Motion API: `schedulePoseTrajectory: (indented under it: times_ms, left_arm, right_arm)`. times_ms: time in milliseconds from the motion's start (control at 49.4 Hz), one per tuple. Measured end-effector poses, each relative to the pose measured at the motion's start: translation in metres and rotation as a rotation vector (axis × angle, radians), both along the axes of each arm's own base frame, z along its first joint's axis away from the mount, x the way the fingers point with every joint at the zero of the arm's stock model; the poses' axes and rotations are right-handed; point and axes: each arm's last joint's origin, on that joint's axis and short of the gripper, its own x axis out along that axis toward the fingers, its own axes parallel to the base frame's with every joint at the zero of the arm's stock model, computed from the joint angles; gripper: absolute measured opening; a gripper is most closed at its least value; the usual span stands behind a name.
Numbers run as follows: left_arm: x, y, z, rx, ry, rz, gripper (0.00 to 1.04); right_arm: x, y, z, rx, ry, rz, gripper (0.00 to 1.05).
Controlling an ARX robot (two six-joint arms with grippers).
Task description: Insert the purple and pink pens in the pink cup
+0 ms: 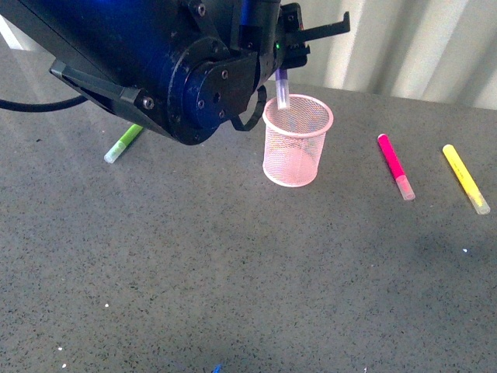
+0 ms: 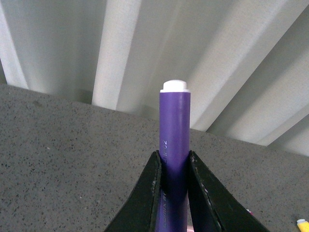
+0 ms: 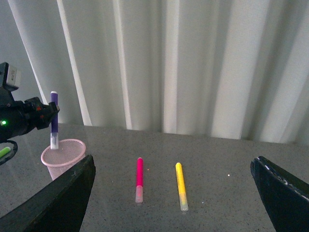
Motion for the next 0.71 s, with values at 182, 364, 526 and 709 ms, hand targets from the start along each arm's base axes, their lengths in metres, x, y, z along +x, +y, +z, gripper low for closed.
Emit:
schedulePoseTrajectory:
  times_ms: [182, 364, 526, 709]
  left_arm:
    - [-0.005, -0.006, -0.007, -0.021, 0.015, -0.010, 0.12]
    - [-0.010, -0.009, -0.009, -0.021, 0.022, -0.020, 0.12]
    - [-0.011, -0.009, -0.011, -0.020, 0.027, -0.018, 0.28]
    - [-0.011, -0.003, -0.013, -0.016, 0.036, -0.010, 0.64]
  right_arm:
    - [0.000, 0.000, 0.000, 0.000, 0.000, 0.000, 0.98]
    - [0.000, 0.000, 0.000, 0.000, 0.000, 0.000, 0.98]
    - [0.000, 0.000, 0.000, 0.000, 0.000, 0.000, 0.98]
    - [0.000, 0.000, 0.000, 0.000, 0.000, 0.000, 0.98]
